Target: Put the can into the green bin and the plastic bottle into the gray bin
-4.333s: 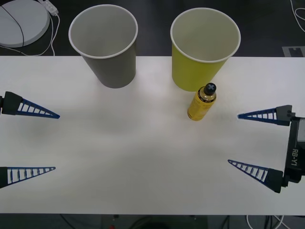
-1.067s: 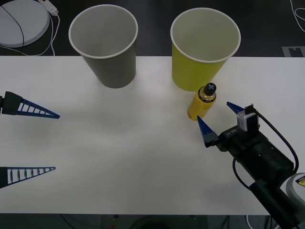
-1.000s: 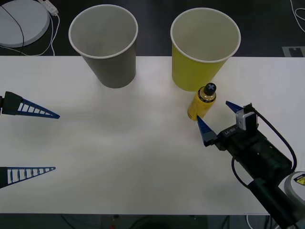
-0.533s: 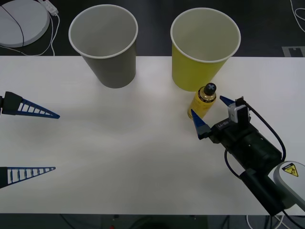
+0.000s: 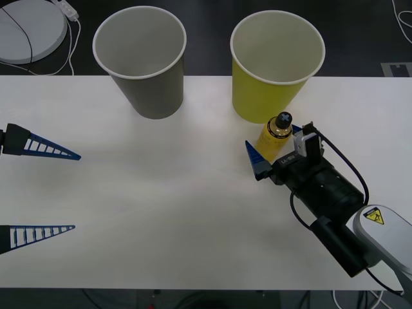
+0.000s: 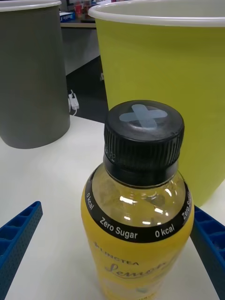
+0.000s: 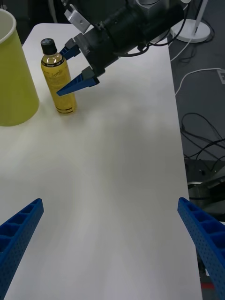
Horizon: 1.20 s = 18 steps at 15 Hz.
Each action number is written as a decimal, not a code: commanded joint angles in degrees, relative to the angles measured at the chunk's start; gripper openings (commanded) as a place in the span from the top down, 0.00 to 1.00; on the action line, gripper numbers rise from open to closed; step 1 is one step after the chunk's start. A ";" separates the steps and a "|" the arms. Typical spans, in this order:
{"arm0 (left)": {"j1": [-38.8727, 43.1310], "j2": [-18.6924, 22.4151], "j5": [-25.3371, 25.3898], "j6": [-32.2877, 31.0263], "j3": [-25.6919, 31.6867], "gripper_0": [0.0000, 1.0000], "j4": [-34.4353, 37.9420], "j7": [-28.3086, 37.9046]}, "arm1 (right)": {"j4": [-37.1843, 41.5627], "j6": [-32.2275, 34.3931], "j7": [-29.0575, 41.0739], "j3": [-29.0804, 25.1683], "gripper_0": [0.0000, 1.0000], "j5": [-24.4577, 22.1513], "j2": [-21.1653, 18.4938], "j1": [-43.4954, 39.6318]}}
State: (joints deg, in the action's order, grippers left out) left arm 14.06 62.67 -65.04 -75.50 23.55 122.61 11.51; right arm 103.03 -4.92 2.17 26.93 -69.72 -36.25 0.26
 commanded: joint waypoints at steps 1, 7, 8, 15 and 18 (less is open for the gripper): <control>0.00 0.00 0.00 0.00 0.00 0.00 0.00 0.00 | -1.07 0.00 0.03 0.50 0.00 0.11 0.30 1.33; 0.00 0.00 0.00 0.00 0.00 0.00 0.00 0.00 | -2.22 0.00 0.20 0.76 0.00 0.11 0.13 2.56; 0.00 0.00 0.00 0.00 0.00 0.00 0.00 0.00 | -2.22 0.00 0.29 0.67 0.00 0.20 0.04 2.56; 0.00 0.00 0.00 0.00 0.00 0.00 0.00 0.00 | -2.22 -0.79 1.17 0.67 0.00 0.55 -1.28 2.56; 0.00 0.00 0.00 0.00 0.00 0.00 0.00 0.00 | -2.22 -1.05 1.26 0.67 0.00 0.55 -1.45 2.56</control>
State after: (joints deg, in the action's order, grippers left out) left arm 14.06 62.67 -65.04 -75.50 23.55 122.61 11.51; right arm 100.80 -5.90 3.41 27.60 -69.12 -37.68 2.87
